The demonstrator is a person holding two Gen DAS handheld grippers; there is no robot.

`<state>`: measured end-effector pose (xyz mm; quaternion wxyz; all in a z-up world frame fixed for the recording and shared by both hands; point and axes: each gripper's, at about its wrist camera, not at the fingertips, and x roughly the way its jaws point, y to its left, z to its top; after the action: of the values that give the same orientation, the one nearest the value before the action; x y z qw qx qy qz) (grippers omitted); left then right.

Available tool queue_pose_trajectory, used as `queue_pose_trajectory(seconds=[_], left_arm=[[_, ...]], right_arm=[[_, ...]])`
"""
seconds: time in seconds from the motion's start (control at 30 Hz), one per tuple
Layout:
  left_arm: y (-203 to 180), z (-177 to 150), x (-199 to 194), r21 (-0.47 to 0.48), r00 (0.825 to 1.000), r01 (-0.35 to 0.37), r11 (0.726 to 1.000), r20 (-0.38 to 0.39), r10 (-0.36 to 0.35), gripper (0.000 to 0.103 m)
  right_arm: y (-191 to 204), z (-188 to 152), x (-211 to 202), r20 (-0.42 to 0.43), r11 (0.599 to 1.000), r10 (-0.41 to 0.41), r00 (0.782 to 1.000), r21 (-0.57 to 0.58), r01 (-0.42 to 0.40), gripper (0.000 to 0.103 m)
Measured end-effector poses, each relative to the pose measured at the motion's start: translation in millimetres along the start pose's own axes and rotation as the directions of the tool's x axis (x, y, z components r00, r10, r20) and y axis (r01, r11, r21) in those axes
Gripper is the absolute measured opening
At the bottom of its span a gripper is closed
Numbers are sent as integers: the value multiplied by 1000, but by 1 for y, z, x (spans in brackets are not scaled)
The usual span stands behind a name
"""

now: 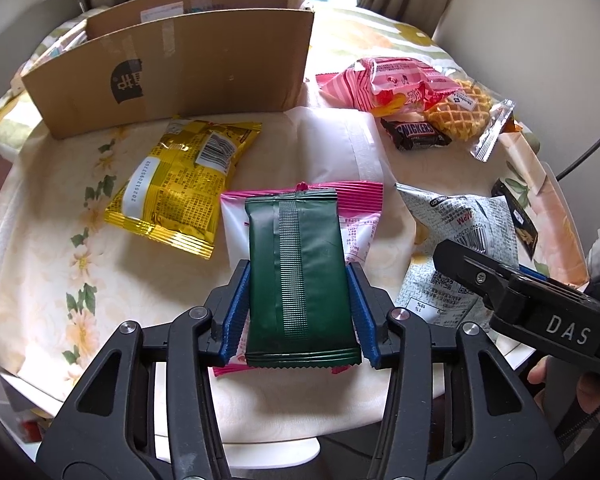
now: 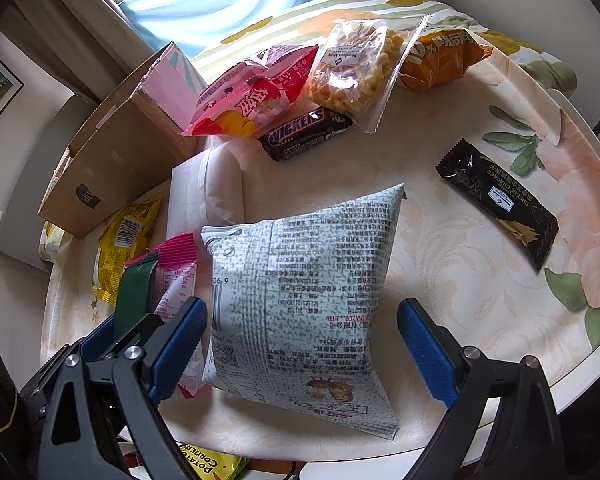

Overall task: Organize snacks
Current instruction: 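Grasp the green packet with left tool while right tool grasps the grey printed bag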

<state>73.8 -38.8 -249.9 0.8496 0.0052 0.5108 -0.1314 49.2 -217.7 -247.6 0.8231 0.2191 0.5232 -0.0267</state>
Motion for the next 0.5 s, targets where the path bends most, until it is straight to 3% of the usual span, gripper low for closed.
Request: queue_pose_trajectory(seconds=[0.5], left_arm=[[2,3,-13,-16,1000,-13,1000,24,14,43]], right_arm=[[0,7,9,-36,1000,2,999,-10,-2,94]])
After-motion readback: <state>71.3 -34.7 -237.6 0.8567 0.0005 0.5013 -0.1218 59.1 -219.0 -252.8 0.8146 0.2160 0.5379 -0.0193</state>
